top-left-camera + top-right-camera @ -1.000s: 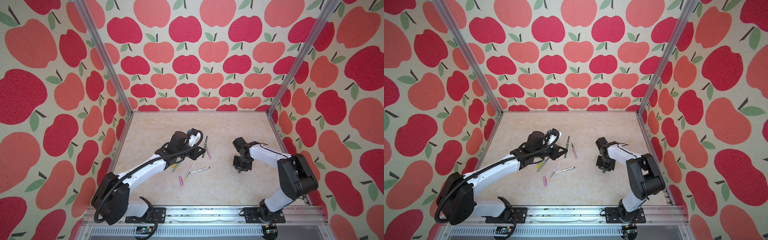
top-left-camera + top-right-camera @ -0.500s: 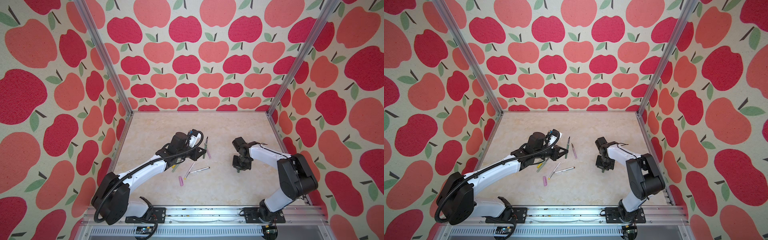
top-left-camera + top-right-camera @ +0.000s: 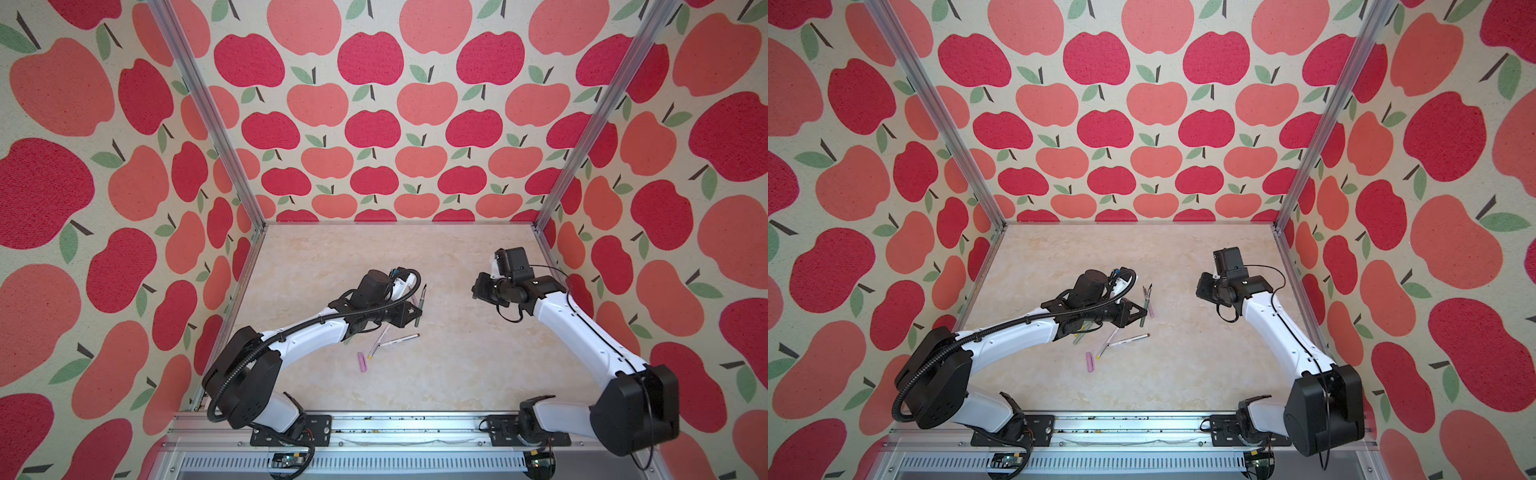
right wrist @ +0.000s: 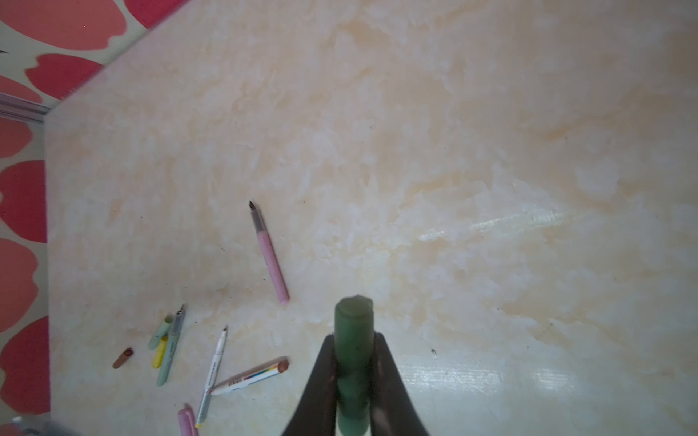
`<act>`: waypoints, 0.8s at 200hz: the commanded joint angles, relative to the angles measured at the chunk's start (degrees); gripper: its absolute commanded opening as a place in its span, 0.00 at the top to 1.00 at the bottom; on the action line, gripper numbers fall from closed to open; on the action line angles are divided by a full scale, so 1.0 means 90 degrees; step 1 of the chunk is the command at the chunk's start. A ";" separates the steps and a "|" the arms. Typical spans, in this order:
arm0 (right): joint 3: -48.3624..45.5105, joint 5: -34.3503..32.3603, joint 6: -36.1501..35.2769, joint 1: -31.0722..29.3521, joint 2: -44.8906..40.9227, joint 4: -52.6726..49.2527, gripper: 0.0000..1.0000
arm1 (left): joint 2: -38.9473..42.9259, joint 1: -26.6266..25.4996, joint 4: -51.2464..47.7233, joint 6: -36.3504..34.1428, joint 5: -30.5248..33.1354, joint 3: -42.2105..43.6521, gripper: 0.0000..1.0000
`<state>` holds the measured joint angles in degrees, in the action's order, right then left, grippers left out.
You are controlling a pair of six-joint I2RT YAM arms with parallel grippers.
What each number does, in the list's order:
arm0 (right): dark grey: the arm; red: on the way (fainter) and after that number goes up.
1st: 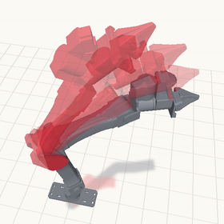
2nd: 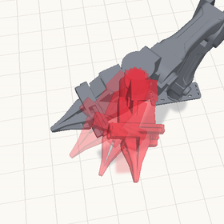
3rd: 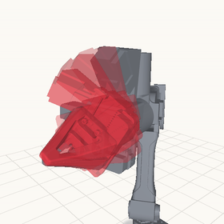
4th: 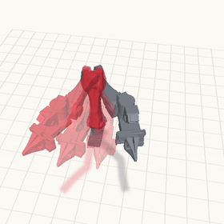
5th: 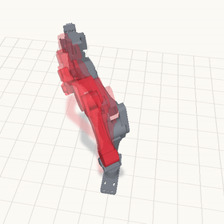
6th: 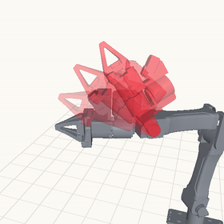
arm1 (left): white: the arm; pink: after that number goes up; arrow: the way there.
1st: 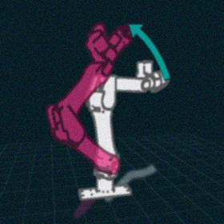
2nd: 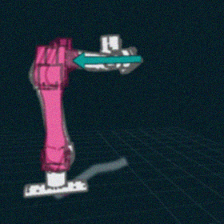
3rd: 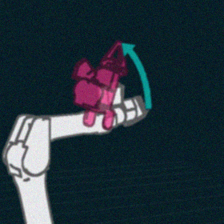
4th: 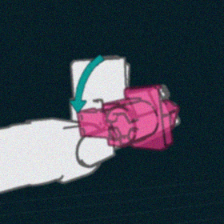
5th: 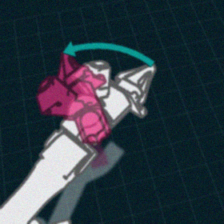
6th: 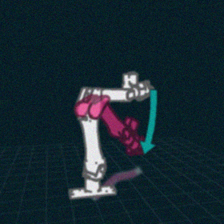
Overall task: Insert the pens into the pen caps
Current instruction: 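Bring the green cap above the pen nib with the right gripper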
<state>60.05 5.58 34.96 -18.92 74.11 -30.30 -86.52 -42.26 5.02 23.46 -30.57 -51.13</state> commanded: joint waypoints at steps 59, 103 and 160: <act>0.0003 0.2622 0.0843 0.0033 0.0418 0.2044 0.90 | -0.0502 -0.0334 0.0356 0.0279 -0.0178 -0.0581 1.00; -0.0110 0.2832 0.0959 -0.0189 0.0532 0.2299 0.91 | -0.0641 -0.0343 0.0306 0.0271 -0.0216 -0.0728 1.00; -0.0100 0.2834 0.0871 -0.0357 0.0731 0.2273 0.91 | -0.0686 -0.0344 0.0253 0.0283 -0.0191 -0.0833 1.00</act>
<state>59.66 29.74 42.54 -21.67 79.94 -10.72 -91.96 -45.21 7.14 26.06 -31.57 -57.08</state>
